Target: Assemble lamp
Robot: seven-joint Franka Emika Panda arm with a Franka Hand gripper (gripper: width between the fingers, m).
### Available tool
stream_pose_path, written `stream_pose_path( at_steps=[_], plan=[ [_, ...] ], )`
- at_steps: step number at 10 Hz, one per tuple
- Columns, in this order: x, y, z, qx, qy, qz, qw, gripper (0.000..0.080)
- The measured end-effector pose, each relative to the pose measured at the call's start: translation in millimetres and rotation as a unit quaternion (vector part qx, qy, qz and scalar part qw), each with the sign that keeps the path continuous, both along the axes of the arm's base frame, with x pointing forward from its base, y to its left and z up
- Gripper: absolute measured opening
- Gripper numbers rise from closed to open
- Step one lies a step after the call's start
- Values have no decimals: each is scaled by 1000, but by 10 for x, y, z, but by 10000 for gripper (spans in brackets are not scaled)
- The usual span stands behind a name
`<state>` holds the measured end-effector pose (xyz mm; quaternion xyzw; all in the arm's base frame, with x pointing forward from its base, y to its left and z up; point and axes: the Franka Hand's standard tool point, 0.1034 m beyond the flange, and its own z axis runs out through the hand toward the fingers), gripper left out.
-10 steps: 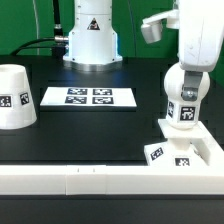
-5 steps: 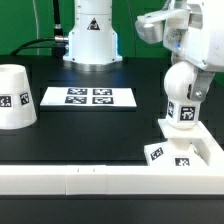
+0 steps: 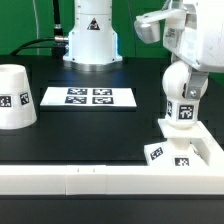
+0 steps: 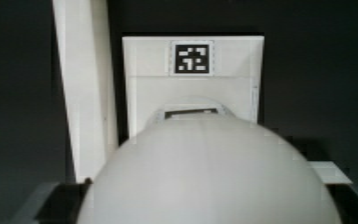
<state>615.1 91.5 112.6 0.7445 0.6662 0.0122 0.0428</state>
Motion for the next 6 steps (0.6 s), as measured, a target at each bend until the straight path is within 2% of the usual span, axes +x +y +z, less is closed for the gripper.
stream_pose_path(
  at_steps=[2, 4, 6],
  plan=[
    [4, -35, 1, 10, -3, -99, 995, 577],
    [-9, -47, -4, 19, -3, -203, 979, 577],
    [-37, -39, -12, 34, 5, -332, 943, 577]
  ],
)
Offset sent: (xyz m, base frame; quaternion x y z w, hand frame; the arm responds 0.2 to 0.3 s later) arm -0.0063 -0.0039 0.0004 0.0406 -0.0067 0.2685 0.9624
